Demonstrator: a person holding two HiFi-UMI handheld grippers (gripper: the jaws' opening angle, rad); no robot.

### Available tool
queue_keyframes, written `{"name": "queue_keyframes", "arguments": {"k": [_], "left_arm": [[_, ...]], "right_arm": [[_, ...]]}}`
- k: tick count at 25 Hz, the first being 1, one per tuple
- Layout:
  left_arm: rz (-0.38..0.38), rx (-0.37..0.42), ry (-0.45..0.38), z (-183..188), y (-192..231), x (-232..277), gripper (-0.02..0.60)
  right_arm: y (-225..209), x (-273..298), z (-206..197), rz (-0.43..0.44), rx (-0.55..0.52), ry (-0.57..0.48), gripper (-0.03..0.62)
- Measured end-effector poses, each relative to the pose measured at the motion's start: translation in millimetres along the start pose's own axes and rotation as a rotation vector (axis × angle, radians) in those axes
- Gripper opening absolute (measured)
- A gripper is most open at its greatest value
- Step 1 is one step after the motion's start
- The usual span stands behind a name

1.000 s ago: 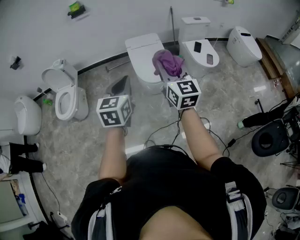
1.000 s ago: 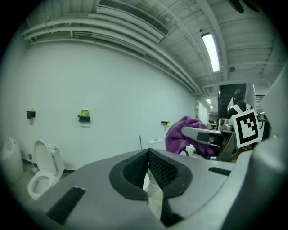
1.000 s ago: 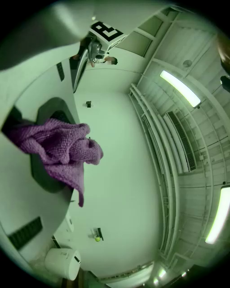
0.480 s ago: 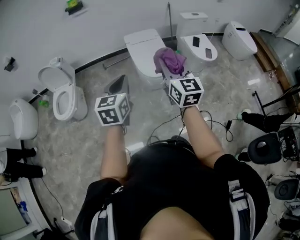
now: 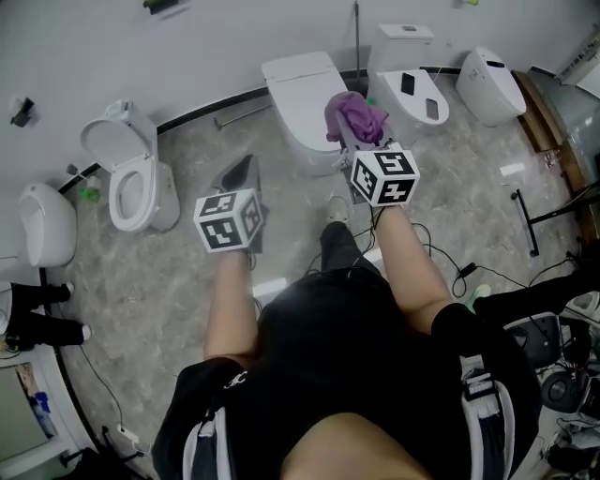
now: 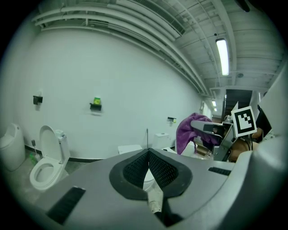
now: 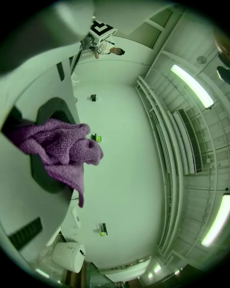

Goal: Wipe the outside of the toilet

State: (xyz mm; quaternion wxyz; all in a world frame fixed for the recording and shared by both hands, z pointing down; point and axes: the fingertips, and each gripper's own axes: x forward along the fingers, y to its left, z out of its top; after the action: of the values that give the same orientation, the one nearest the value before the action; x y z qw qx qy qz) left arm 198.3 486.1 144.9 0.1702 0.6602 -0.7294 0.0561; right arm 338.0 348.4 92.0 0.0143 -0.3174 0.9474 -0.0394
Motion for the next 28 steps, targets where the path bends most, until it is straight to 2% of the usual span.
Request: {"name": "queue_keyframes", "arguments": {"k": [6,10,15,18,20,24,28], "left_arm": [[0.033,0.018,0.017,4.9,28.1,64.8,0.008],[0.065,0.020,-0.008,32.2,49.1,132.8,0.008],[0.063,0.017,-0.006,79.7,64.9,241.1,0.008],[0.069,0.013,0.016,102.6,73.1,306.1,0.008],[0.079,0.006,0.027,116.8,77.3,343.6,0.008],[0.107,-0.026,0.054,131.3,92.5,405.1,0.008],[0.160,-0.065,0.073,132.8,115.6,438.6,0.008]], "right_arm": [[-42.2,70.7,-4.7,0.010,-0.004,-0.036,0.094],[-80.2,141.7,-15.6,0.034,0.010,-0.018,0.094],[-123.8,240.3,-16.0,0.142,-0.049,0.003,0.094],[-149.4,296.5,-13.9,0.256,-0.011,-0.006,0.094],[-168.4,329.4,-15.0,0.301,-0.001,0.003,0.094],[-203.9,390.1,-27.3,0.327,-0.013,0.048,0.094],[-231.4,443.8,-54.0,0.321,0.007,0.097,0.094]]}}
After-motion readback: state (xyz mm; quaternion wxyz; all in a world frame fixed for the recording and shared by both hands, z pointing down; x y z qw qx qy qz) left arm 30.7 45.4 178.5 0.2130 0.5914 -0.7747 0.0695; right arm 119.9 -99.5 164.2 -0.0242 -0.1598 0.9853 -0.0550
